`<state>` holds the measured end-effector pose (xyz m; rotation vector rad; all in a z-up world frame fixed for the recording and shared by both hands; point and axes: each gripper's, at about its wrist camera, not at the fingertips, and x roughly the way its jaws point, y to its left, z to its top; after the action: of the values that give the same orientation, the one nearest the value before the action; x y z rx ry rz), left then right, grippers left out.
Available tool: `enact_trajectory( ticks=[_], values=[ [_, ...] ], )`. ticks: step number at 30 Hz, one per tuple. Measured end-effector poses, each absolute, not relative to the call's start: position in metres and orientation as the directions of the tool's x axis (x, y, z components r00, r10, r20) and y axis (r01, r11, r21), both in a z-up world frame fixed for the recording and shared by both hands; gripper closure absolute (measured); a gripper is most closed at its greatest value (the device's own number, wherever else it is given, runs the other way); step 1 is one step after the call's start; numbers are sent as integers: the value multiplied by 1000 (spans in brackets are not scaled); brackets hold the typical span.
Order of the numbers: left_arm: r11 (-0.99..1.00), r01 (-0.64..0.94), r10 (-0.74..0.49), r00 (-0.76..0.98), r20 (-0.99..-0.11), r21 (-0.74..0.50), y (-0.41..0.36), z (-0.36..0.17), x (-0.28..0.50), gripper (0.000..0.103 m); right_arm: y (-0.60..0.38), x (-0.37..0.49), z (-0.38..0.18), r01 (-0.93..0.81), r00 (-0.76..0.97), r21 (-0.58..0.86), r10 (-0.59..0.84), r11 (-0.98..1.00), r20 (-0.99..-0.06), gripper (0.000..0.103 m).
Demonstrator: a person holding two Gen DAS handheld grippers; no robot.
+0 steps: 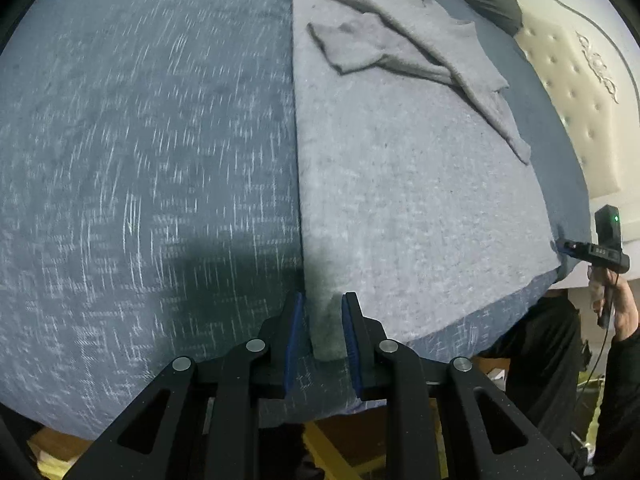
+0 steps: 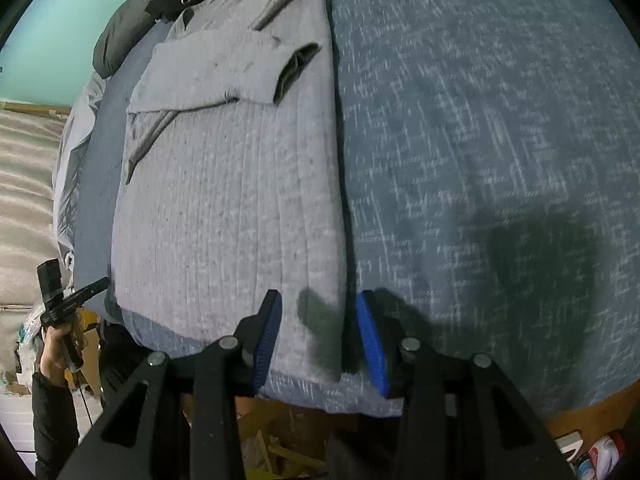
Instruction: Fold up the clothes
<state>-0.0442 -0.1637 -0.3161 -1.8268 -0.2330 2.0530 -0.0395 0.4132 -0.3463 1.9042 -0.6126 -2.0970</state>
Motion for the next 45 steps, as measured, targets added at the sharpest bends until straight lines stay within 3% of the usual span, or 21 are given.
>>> enact_trajectory(
  ticks=[4,8,13,17,28,31,33,35,39,45],
  values=[
    [-914,-175,382,-73,-921,-365,-161,-319,-42,81,410,-38,-350,-108,-118,463,-451,-880,-885,62],
    [-916,-176,377,-70,-924,-360,-156,-320,-43,81,405,-38,-352,-106,-109,468,-457,-877,-883,52],
    [-915,-170,380,-56,-923,-366,-149,-323,-45,79,403,-36,-353,-92,-97,468,-460,-879,-882,52],
    [-911,-154,395,-53,-917,-383,-152,-325,-45,66,400,-36,-356,-86,-87,470,-463,-879,-882,52],
    [-887,-152,445,-34,-895,-436,-147,-329,-45,67,384,-38,-359,-41,-61,486,-484,-873,-873,52],
    [-882,-167,452,-32,-891,-441,-143,-328,-45,73,380,-39,-360,-25,-57,488,-486,-872,-872,62],
    [-880,-183,451,-35,-892,-438,-138,-325,-45,87,378,-39,-360,-13,-57,489,-488,-872,-871,69],
    [-880,-202,446,-41,-894,-430,-132,-322,-46,89,378,-38,-359,-6,-62,490,-489,-871,-870,81],
    [-878,-241,438,-56,-897,-414,-121,-313,-47,96,379,-37,-350,12,-87,496,-495,-869,-865,94],
    [-861,-311,458,-134,-879,-402,-120,-264,-48,97,382,-38,-319,54,-153,503,-505,-862,-849,96]
  ],
)
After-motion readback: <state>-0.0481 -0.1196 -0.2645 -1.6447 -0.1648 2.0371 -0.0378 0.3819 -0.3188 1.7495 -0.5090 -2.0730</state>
